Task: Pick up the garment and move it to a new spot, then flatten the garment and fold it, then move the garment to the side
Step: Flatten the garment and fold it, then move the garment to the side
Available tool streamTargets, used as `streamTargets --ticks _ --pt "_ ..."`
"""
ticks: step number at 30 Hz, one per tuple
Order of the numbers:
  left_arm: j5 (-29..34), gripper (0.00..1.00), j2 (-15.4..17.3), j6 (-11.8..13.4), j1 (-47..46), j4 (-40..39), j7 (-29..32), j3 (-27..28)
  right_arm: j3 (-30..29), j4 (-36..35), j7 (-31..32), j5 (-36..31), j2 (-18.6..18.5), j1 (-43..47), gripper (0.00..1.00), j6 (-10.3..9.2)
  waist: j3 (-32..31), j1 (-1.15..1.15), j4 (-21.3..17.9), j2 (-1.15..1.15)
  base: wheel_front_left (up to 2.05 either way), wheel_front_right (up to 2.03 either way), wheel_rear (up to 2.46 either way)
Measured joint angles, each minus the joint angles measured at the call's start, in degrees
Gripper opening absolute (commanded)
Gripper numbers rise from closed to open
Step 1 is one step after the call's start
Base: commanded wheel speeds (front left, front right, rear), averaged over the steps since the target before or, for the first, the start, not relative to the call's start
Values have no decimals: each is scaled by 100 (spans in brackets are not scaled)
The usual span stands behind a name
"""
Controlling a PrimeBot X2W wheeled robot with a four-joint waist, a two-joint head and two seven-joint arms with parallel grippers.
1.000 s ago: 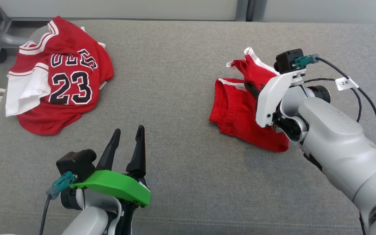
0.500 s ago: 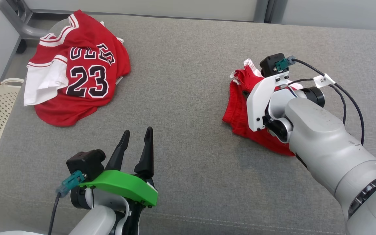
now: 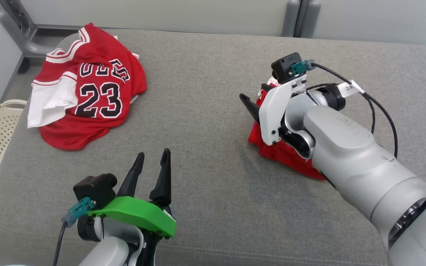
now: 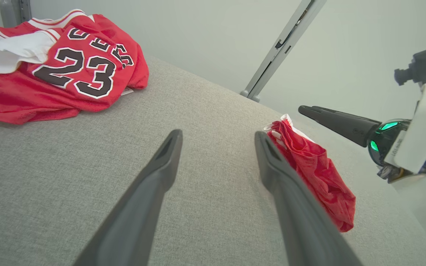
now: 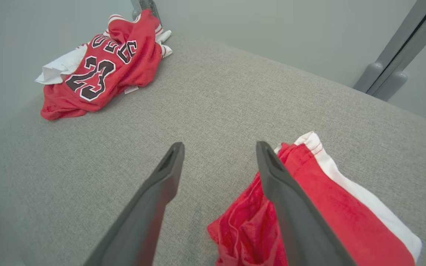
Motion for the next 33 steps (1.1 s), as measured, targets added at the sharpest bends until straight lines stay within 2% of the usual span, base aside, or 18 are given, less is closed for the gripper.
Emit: streamTargets --ticks 6,17,23,33 --pt "7 100 78 69 66 -121 36 -18 -322 -186 -391 43 -425 -92 100 0 -70 0 -192 0 0 0 0" --pt "44 100 82 174 129 -301 124 -145 -1050 116 -736 270 -1296 351 100 0 -47 0 -441 0 0 0 0" --pt "59 100 92 202 133 -367 159 -169 -1403 110 -994 531 -1410 820 100 0 100 0 -523 0 0 0 0" --pt "96 100 142 249 99 -432 229 -192 -1724 181 -1016 849 -1287 1228 100 -1 287 0 -434 0 0 0 0"
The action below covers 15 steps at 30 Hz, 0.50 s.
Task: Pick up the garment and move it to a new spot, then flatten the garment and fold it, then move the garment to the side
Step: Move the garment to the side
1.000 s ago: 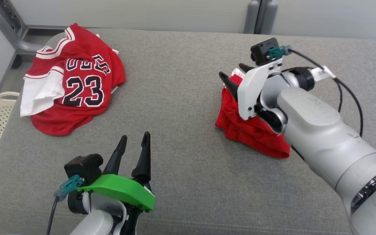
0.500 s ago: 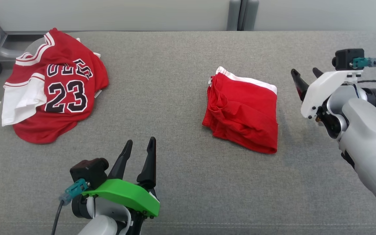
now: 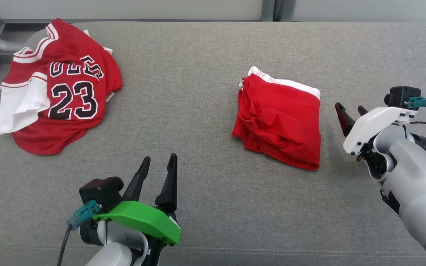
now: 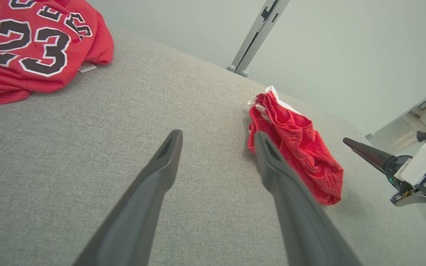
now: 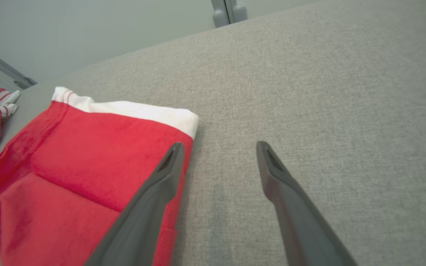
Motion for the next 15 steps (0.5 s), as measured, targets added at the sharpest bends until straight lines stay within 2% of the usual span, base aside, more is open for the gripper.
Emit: streamTargets --ticks 6,15 --pt "41 100 24 3 -80 -15 46 -11 -339 -177 434 628 204 216 100 1 133 0 172 0 0 0 0" --pt "47 100 29 3 -113 -13 48 -19 -691 -365 1044 1298 240 484 100 1 249 0 441 0 0 0 0"
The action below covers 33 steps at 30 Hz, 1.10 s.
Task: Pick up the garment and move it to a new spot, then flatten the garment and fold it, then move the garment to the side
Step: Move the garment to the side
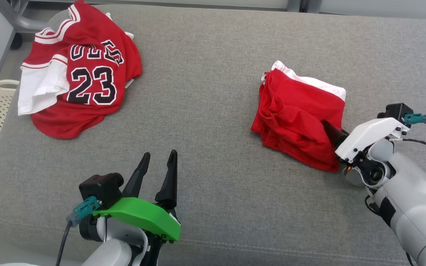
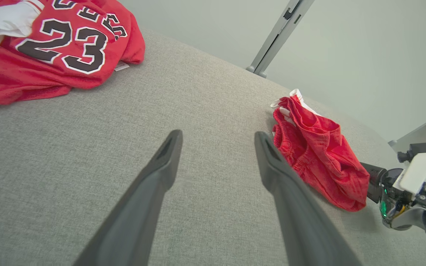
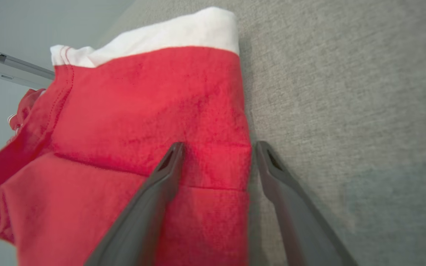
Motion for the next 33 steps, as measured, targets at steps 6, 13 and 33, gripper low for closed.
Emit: streamTargets --ticks 6,13,33 --pt "0 100 2 0 -8 7 -5 1 -8 -126 264 120 3 49 37 2 42 0 73 0 0 0 0" --pt "20 100 20 -1 -48 4 -8 -4 146 -104 126 -122 -23 16 0 1 62 0 26 0 0 0 0" --pt "296 100 41 -102 -598 4 64 -186 583 103 -296 -936 -119 -788 0 1 223 0 -1188 0 0 0 0"
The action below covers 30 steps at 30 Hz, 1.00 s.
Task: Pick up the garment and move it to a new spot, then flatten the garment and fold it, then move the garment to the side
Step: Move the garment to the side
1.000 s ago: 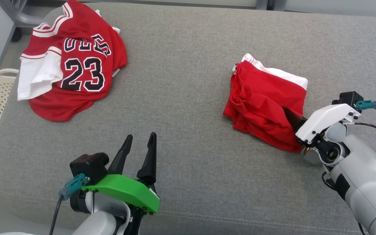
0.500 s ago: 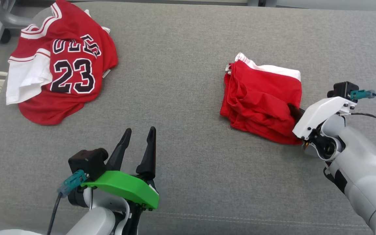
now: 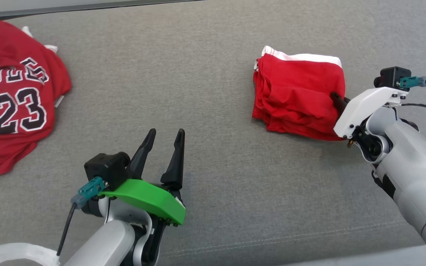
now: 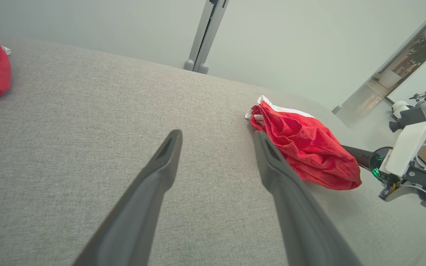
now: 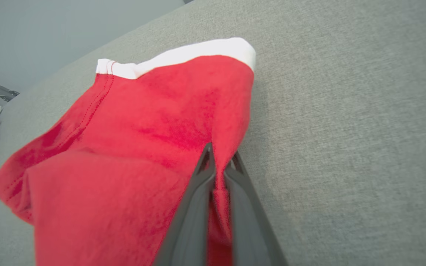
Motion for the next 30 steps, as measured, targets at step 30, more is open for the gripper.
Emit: streamTargets --ticks 30 --pt "486 100 233 204 -813 -705 589 -224 567 33 -190 -686 -843 -1391 0 0 1055 0 -1092 0 0 0 0"
